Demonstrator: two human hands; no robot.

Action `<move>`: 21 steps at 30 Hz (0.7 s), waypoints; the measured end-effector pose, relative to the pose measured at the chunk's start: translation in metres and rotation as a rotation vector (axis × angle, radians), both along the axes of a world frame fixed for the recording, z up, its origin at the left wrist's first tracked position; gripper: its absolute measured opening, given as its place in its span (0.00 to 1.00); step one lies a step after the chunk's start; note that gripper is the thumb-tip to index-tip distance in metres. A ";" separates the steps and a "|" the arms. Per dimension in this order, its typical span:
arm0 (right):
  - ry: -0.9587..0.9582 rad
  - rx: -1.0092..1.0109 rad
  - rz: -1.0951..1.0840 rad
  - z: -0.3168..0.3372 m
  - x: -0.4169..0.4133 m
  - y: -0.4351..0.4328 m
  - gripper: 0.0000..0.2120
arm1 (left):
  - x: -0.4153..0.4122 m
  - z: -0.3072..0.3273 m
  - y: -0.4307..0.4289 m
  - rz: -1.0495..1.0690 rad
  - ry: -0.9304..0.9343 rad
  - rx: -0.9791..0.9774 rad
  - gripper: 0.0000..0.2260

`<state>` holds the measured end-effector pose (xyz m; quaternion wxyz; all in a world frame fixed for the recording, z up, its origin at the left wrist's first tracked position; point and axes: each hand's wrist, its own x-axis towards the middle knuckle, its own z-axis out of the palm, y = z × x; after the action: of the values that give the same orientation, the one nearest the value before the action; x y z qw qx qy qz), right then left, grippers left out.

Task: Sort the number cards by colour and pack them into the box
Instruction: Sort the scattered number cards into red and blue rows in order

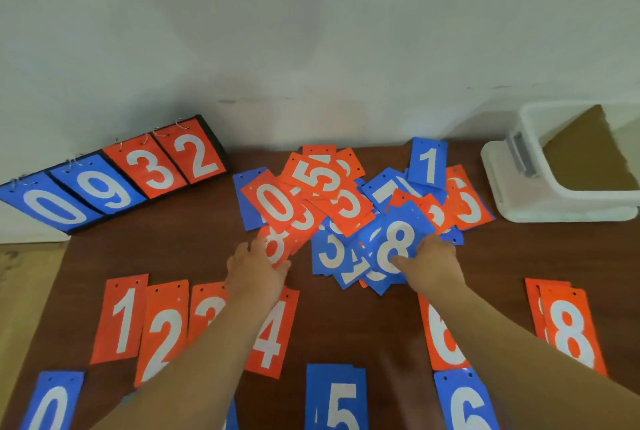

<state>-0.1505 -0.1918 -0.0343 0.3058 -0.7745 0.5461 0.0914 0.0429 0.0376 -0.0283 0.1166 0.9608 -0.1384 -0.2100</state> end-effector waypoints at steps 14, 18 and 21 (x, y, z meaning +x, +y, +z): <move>-0.066 0.025 -0.132 -0.009 0.022 -0.003 0.23 | 0.025 0.004 -0.017 0.090 0.116 0.101 0.30; -0.162 -0.011 -0.115 0.001 0.009 -0.005 0.16 | 0.026 0.010 -0.013 0.115 0.091 -0.031 0.15; -0.183 -0.055 -0.095 0.011 -0.001 -0.009 0.14 | 0.023 0.020 -0.006 0.164 0.119 -0.159 0.10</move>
<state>-0.1515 -0.2008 -0.0236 0.3369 -0.7610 0.5543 -0.0092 0.0656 0.0313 -0.0083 0.2171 0.9425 -0.0686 -0.2447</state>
